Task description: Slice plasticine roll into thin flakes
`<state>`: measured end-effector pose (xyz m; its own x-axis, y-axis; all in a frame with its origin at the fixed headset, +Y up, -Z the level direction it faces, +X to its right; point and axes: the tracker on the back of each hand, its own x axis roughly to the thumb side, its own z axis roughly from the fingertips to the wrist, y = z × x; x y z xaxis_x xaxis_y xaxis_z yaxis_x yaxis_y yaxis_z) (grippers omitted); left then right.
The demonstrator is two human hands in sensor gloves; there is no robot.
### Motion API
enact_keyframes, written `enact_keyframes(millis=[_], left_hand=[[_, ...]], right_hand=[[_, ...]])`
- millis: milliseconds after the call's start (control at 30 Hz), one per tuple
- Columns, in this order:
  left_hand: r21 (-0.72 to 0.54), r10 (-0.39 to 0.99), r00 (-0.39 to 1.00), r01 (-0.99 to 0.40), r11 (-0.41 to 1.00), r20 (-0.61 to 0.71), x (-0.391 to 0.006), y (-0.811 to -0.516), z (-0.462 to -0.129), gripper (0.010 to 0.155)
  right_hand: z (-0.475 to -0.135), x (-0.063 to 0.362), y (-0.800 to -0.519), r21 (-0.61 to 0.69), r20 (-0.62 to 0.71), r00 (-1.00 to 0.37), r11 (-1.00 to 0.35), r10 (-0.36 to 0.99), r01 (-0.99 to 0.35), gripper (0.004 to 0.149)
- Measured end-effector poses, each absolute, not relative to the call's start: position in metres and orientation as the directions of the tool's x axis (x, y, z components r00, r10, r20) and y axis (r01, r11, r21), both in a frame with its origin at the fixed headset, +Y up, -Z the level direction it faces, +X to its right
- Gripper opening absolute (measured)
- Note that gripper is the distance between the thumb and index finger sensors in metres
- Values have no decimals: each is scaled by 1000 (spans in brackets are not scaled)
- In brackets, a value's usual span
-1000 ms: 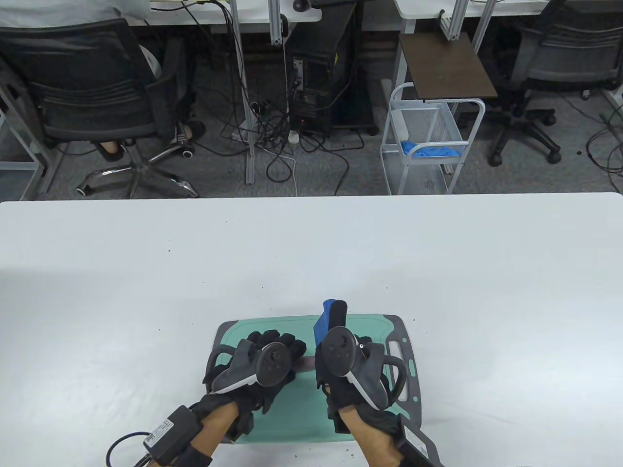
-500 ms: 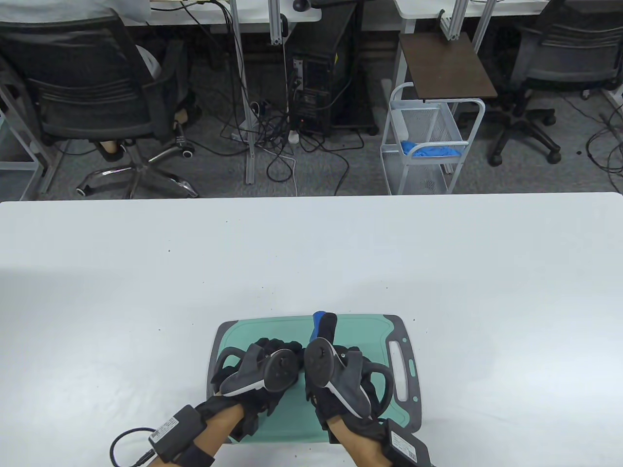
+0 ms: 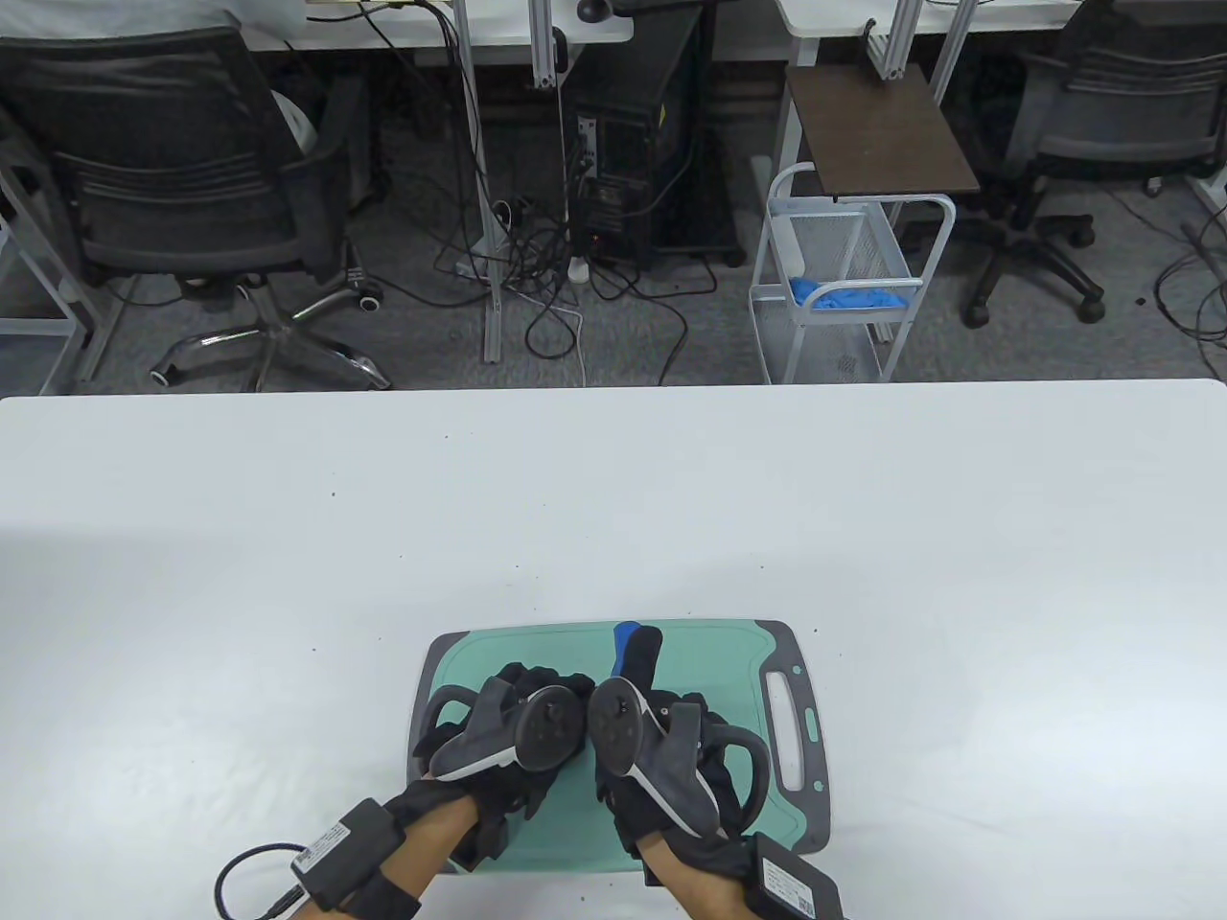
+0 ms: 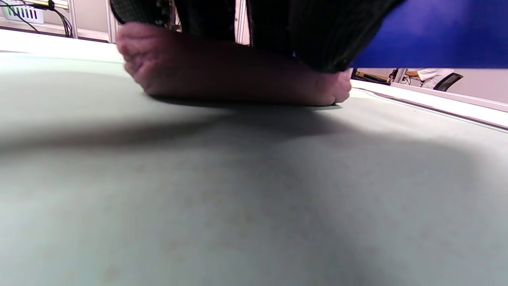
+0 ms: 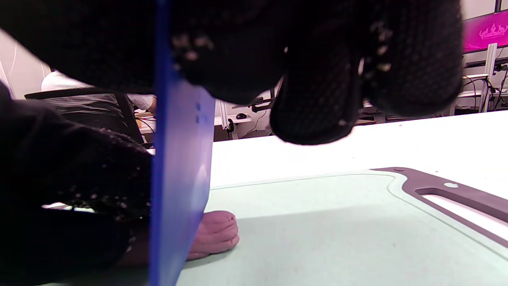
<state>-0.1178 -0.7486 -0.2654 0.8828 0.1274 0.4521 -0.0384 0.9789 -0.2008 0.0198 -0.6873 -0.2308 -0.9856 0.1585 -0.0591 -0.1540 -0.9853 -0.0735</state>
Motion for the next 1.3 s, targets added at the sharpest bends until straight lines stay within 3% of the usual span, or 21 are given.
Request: enact_keyframes(millis=[1300], left_hand=[[-227, 140, 888, -42, 973, 437, -119, -752, -268, 55]], right_hand=[[-238, 13, -702, -101, -37, -993, -989, 114, -110, 82]])
